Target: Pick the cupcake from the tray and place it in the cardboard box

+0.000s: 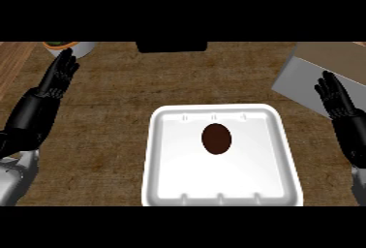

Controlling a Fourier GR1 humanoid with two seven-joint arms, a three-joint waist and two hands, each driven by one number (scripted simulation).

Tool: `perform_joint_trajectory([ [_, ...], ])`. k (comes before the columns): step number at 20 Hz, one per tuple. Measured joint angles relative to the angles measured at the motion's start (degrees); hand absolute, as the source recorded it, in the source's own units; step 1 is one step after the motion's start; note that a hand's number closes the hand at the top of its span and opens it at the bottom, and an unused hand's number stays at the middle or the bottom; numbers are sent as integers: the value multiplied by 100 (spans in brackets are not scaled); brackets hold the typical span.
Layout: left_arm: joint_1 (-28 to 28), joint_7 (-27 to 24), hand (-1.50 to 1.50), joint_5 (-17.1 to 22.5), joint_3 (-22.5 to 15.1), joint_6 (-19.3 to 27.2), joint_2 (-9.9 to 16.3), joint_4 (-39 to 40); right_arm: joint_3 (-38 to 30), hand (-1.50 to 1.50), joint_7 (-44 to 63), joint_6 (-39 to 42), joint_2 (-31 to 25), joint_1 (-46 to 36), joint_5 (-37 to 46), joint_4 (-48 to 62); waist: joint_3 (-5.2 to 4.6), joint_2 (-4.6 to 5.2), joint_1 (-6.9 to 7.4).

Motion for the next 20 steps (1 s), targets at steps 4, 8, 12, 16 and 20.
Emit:
perform_joint_trajectory([
  [4, 251, 304, 0, -26, 78, 366, -228, 369, 118, 150, 275, -817, 325, -26, 458, -296, -144, 9, 4],
  [8, 759, 557, 0, 113, 208, 737, -507, 849, 276, 150, 609, -1542, -34, 208, 1511, -268, -288, 47, -6],
  [12, 1058, 759, 0, 221, 255, 1019, -793, 1113, 510, -150, 1209, -2836, 376, 709, 2468, -387, -271, 7, -110],
  [16, 1180, 742, 0, 213, 252, 1172, -1005, 1319, 1006, -150, 1956, -3705, 540, 1159, 3875, -770, -268, -8, -131],
  [20, 1240, 700, 0, 167, 217, 1238, -1126, 1398, 1364, -150, 3166, -3584, 512, 1516, 5134, -1235, -271, -13, -123],
])
